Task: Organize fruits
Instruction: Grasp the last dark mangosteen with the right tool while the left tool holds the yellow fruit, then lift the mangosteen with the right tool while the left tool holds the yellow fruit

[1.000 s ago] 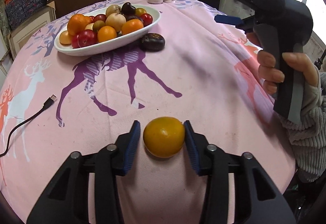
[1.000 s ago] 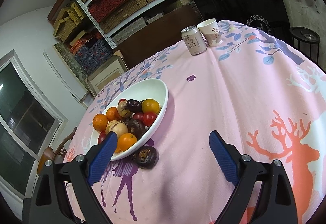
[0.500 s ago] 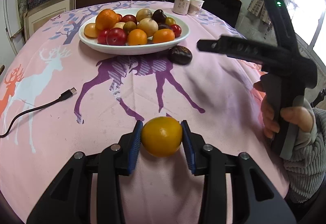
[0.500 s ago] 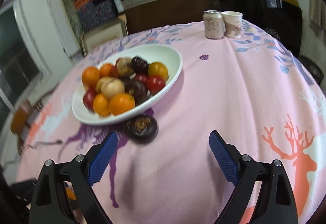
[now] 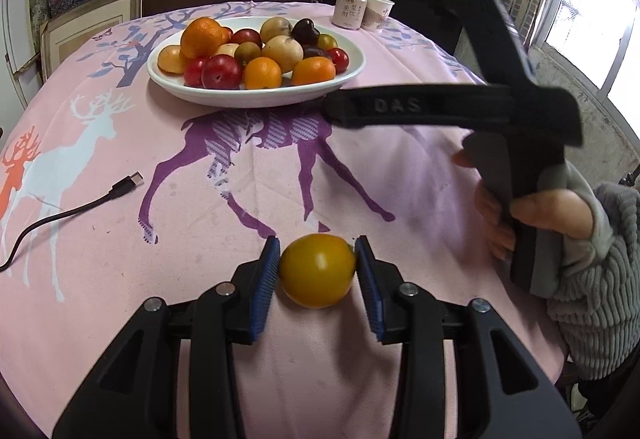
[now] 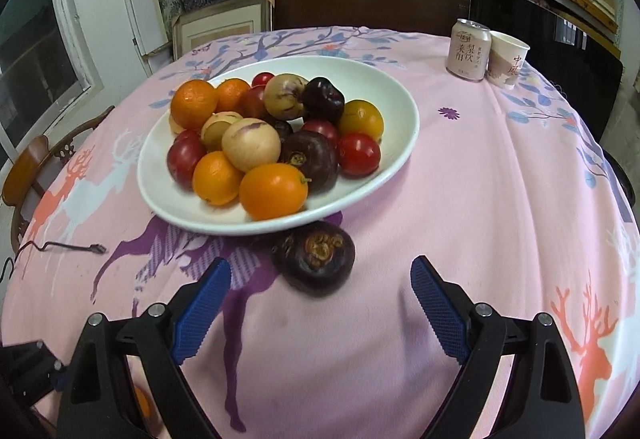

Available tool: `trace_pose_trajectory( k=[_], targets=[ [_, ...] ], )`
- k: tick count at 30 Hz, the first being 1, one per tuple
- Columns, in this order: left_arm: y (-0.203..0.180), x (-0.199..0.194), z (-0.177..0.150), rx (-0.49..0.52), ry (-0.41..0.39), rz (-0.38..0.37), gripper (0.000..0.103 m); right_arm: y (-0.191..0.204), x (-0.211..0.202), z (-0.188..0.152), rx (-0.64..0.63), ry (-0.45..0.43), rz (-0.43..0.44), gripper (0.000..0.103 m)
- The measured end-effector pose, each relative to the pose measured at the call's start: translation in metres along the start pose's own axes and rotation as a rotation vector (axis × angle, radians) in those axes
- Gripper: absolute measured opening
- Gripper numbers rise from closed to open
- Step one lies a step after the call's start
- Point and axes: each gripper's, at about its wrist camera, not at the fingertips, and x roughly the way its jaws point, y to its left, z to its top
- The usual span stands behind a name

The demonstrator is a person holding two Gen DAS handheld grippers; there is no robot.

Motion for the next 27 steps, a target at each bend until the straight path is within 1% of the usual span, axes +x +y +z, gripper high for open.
trace_pose_trajectory(
  k=[5, 8, 10, 12, 17, 19, 21, 22, 23, 24, 27],
  targets=[
    [0.000, -0.001, 0.000, 0.002, -0.003, -0.005, 0.038, -0.004, 0.006, 0.000, 0.024, -0.014, -0.004, 0.092],
    [-0.001, -0.001, 0.000, 0.006, -0.003, -0.002, 0.038, -0.003, 0.009, -0.001, 0.020, -0.008, 0.000, 0.085],
    [-0.001, -0.001, 0.000, 0.009, -0.003, 0.000, 0.038, -0.001, 0.010, -0.002, 0.008, -0.003, 0.007, 0.078],
    [-0.002, -0.001, 0.000, 0.011, -0.003, 0.002, 0.038, 0.001, 0.010, -0.002, -0.005, -0.005, 0.002, 0.074],
    [-0.003, -0.001, 0.000, 0.017, -0.003, 0.004, 0.038, 0.003, 0.015, -0.005, -0.014, 0.014, -0.001, 0.070],
    [-0.003, -0.001, 0.000, 0.018, -0.003, 0.005, 0.038, 0.003, 0.018, -0.006, -0.015, 0.024, -0.004, 0.063],
    [-0.003, -0.001, -0.001, 0.019, -0.004, 0.006, 0.038, 0.004, 0.019, -0.006, -0.017, 0.021, -0.010, 0.059],
    [-0.003, -0.001, 0.000, 0.020, -0.004, 0.007, 0.038, 0.004, 0.019, -0.006, -0.018, 0.019, -0.005, 0.053],
    [-0.003, -0.001, 0.000, 0.020, -0.004, 0.007, 0.038, 0.004, 0.018, -0.006, -0.018, 0.015, 0.013, 0.050],
    [-0.003, -0.001, 0.000, 0.021, -0.004, 0.008, 0.038, 0.004, 0.018, -0.006, -0.018, 0.013, 0.022, 0.049],
    [-0.003, -0.001, 0.000, 0.022, -0.004, 0.008, 0.038, 0.004, 0.017, -0.006, -0.017, 0.009, 0.022, 0.048]
  ],
)
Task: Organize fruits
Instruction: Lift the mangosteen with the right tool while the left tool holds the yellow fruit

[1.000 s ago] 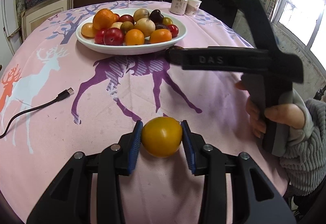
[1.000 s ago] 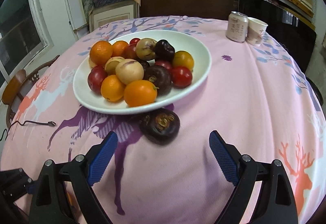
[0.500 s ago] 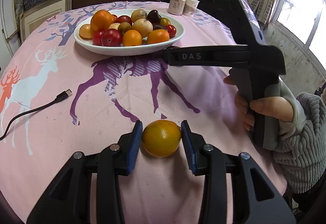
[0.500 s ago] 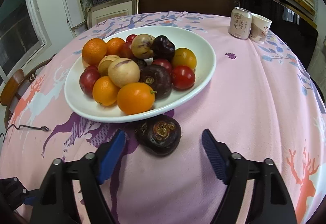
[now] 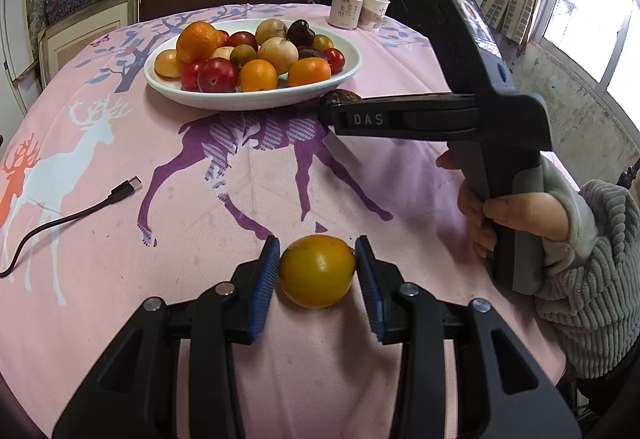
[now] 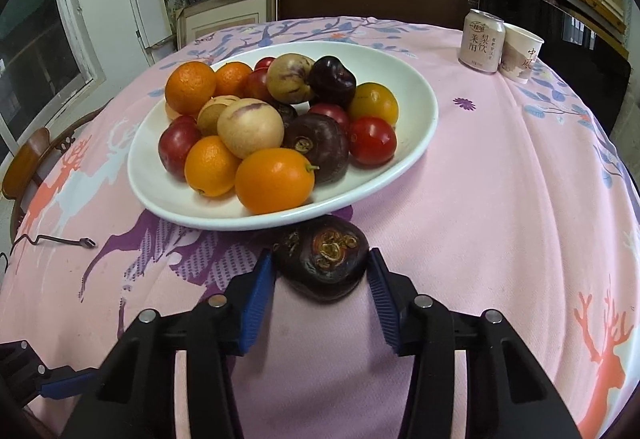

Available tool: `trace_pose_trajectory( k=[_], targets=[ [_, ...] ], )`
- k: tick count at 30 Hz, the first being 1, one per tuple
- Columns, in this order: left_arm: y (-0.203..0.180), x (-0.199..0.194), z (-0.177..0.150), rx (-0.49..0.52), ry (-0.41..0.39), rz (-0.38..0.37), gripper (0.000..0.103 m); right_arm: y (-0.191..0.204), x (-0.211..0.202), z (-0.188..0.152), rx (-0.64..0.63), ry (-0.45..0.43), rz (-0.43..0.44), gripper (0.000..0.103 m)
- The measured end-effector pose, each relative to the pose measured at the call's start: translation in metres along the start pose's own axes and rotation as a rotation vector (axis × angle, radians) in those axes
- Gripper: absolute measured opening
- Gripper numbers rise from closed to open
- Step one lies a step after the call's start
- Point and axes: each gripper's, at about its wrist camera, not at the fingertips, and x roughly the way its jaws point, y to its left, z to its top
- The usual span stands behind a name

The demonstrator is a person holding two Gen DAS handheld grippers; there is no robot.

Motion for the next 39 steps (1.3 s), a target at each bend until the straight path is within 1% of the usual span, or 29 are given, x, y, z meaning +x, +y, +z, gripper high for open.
trace_pose_trajectory(
  k=[6, 10, 16, 20, 26, 29, 39],
  targets=[
    [-0.001, 0.000, 0.000, 0.001, 0.000, 0.000, 0.038, -0.002, -0.005, -0.002, 0.015, -0.004, 0.027, 0.048],
    [0.000, 0.001, 0.000, 0.000, 0.003, 0.005, 0.038, -0.006, -0.022, -0.009, 0.030, -0.039, 0.038, 0.047],
    [0.001, 0.001, 0.001, 0.000, -0.003, 0.012, 0.038, -0.026, -0.066, -0.039, 0.108, -0.125, 0.082, 0.048],
    [0.004, 0.000, 0.002, -0.015, -0.012, 0.032, 0.038, -0.031, -0.079, -0.056, 0.134, -0.153, 0.112, 0.048],
    [0.005, 0.001, 0.003, -0.013, -0.024, 0.075, 0.040, -0.027, -0.073, -0.059, 0.116, -0.123, 0.117, 0.048],
    [0.005, 0.000, 0.004, -0.012, -0.031, 0.083, 0.040, -0.025, -0.074, -0.060, 0.108, -0.126, 0.116, 0.048],
    [0.007, 0.000, 0.007, -0.021, -0.033, 0.078, 0.037, -0.029, -0.074, -0.060, 0.126, -0.128, 0.117, 0.048]
  ],
)
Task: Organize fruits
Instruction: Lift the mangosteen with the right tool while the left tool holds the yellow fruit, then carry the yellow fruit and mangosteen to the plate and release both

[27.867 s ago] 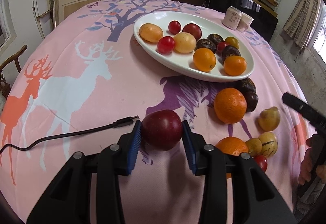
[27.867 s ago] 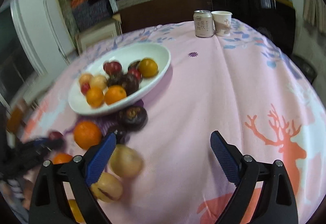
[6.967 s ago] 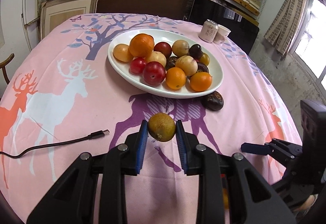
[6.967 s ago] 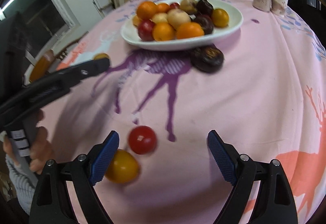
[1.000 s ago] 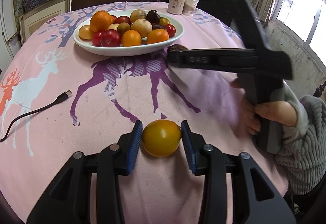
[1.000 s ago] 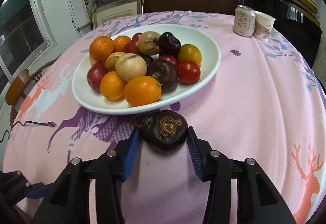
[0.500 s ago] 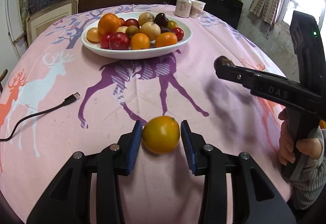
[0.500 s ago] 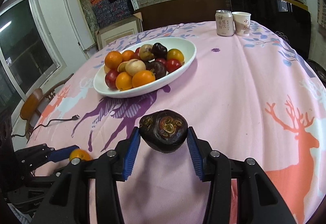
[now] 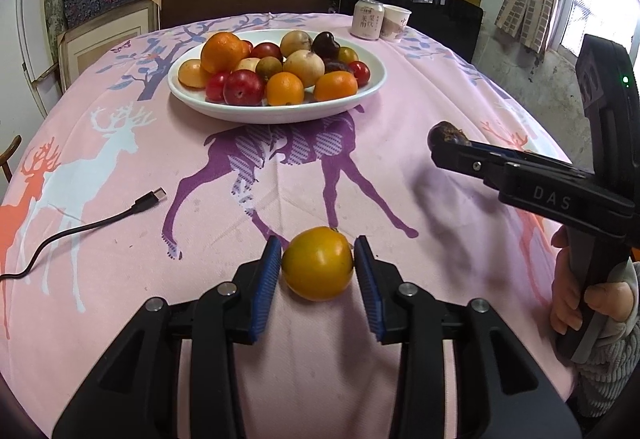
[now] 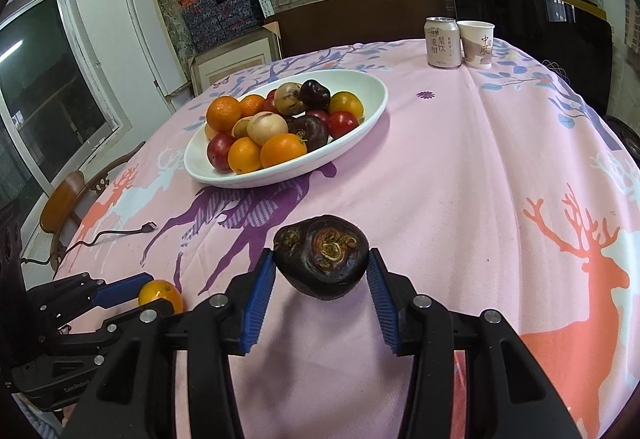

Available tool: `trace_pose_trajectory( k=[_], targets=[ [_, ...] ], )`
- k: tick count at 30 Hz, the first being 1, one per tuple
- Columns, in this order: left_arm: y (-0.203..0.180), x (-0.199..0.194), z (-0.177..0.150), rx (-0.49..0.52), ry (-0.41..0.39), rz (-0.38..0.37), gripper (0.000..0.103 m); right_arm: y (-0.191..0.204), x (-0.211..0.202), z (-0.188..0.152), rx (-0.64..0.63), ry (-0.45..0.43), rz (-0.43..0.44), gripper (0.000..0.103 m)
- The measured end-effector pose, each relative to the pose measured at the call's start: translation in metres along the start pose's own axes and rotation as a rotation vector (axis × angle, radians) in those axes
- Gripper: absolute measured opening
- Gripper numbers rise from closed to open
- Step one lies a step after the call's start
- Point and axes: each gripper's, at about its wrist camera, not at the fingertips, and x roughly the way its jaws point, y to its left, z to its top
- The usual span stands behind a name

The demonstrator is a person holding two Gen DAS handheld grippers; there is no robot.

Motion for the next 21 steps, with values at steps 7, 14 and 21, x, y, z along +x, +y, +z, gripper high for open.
trace_pose_trajectory(
  k=[7, 14, 21],
  targets=[
    [0.0004, 0.0019, -0.0010, -0.003, 0.014, -0.015, 0.039, -0.0004, 0.0001, -0.0001, 0.001, 0.000, 0.003, 0.048],
    [-0.0008, 0.0072, -0.0035, 0.003, 0.058, -0.039, 0.037, -0.0017, -0.0013, 0.0005, 0.012, 0.000, 0.010, 0.048],
    [0.0023, 0.0026, -0.0007, -0.015, 0.044, -0.023, 0.036, -0.0032, -0.0031, 0.0004, 0.016, -0.010, 0.017, 0.048]
  ],
)
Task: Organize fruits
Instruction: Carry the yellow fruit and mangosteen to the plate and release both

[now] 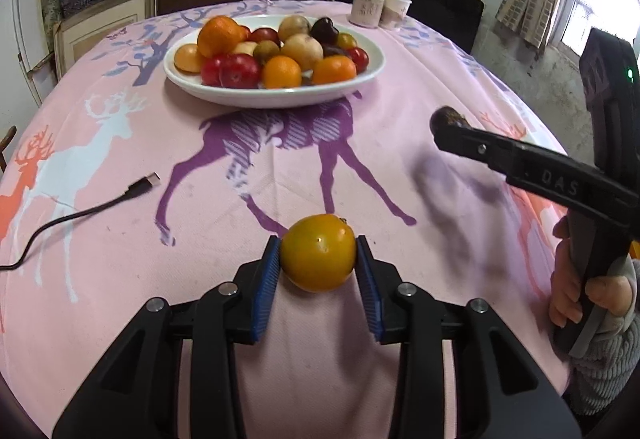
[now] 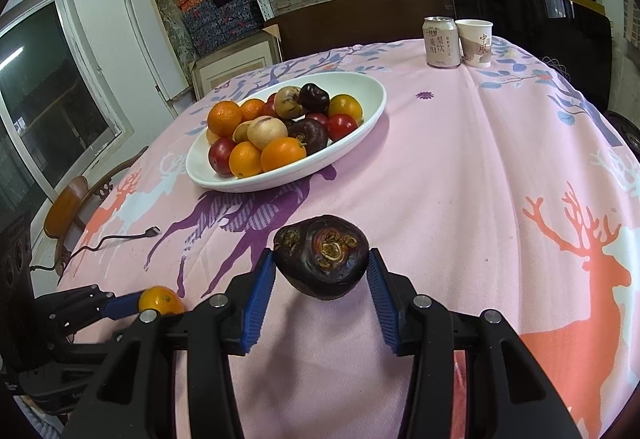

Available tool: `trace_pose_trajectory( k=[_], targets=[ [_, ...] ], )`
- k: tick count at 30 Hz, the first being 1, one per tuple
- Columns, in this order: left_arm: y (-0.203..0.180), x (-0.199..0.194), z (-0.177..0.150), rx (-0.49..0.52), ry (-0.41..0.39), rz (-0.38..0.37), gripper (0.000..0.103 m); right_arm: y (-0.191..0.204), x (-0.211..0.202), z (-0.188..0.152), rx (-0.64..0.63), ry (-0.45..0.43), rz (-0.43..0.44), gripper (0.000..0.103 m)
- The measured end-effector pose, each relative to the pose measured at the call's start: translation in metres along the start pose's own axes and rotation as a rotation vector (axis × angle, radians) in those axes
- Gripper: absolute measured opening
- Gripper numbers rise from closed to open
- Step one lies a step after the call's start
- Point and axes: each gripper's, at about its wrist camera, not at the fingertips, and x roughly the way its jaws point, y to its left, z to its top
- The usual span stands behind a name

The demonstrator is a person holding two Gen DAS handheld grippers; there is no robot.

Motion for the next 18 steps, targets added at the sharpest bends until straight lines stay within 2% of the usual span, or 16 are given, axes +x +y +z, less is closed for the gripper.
trace_pose_trajectory(
  k=[1, 3, 7, 13, 18],
  targets=[
    [0.001, -0.002, 0.003, 0.001, -0.006, 0.006, 0.036, 0.000, 0.000, 0.000, 0.002, -0.001, 0.002, 0.048],
    [0.003, -0.007, 0.014, 0.017, -0.038, 0.067, 0.036, -0.001, -0.001, 0.001, 0.007, -0.004, 0.010, 0.048],
    [0.022, -0.025, 0.059, -0.008, -0.134, 0.159, 0.036, -0.001, -0.012, 0.012, 0.023, -0.034, 0.030, 0.048],
    [0.052, -0.038, 0.126, -0.125, -0.224, 0.145, 0.037, 0.015, -0.036, 0.071, -0.019, -0.136, 0.017, 0.048],
    [0.053, -0.017, 0.161, -0.151, -0.218, 0.083, 0.036, 0.029, -0.021, 0.117, -0.039, -0.180, 0.009, 0.048]
  ],
)
